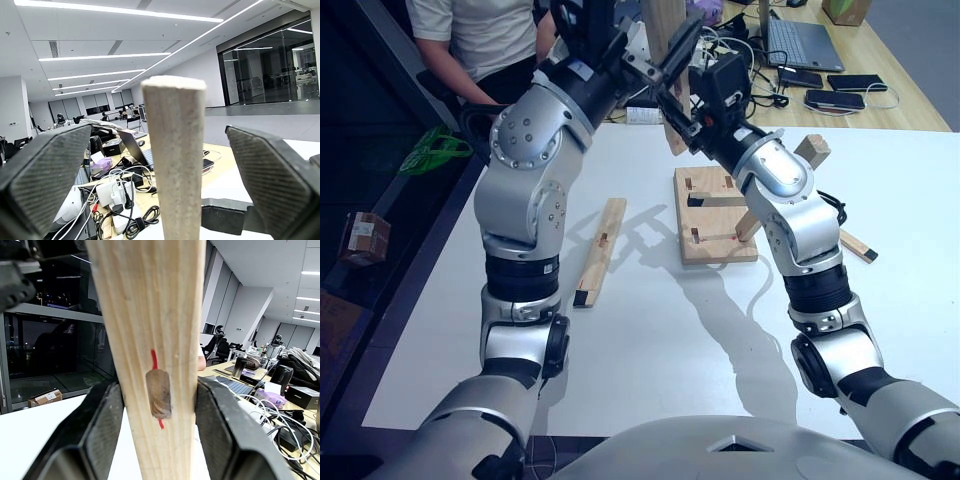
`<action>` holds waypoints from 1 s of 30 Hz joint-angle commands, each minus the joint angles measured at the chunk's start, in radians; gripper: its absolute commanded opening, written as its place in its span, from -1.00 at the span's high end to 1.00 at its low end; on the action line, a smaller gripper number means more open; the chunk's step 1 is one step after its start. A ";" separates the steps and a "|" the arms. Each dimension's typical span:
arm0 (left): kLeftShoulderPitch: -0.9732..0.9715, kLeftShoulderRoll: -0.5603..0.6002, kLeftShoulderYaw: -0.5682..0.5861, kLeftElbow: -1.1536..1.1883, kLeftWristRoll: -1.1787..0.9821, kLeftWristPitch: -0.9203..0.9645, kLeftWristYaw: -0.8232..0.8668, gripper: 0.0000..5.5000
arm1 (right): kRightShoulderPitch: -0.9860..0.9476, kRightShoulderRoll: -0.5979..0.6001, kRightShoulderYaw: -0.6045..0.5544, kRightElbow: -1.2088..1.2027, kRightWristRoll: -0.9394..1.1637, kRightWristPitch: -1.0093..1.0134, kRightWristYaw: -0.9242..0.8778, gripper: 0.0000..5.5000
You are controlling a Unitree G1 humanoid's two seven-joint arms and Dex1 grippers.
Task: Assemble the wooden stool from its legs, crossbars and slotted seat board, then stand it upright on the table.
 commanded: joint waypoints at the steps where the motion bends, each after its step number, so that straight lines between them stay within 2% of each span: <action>1: -0.024 -0.030 0.040 -0.001 -0.010 0.004 0.046 -0.75 | -0.024 0.023 -0.038 0.012 -0.014 -0.020 -0.051 0.25; 10: -0.196 -0.092 0.254 0.026 -0.123 -0.010 0.244 -0.75 | -0.178 0.030 -0.257 0.051 0.054 -0.040 -0.202 0.25; 16: -0.160 -0.081 0.272 0.023 -0.119 -0.008 0.282 -0.75 | -0.144 0.030 -0.253 -0.013 0.104 0.028 -0.171 0.25; 20: -0.115 -0.073 0.282 0.041 -0.090 -0.025 0.309 -0.75 | -0.098 0.065 -0.280 -0.158 0.330 0.175 -0.080 0.25; 24: -0.092 -0.063 0.300 0.072 -0.067 -0.036 0.340 -0.75 | -0.045 0.047 -0.332 -0.264 0.573 0.340 -0.018 0.25; 30: -0.047 -0.056 0.302 0.090 -0.046 -0.036 0.356 -0.75 | 0.096 -0.072 -0.382 -0.334 0.759 0.522 0.023 0.25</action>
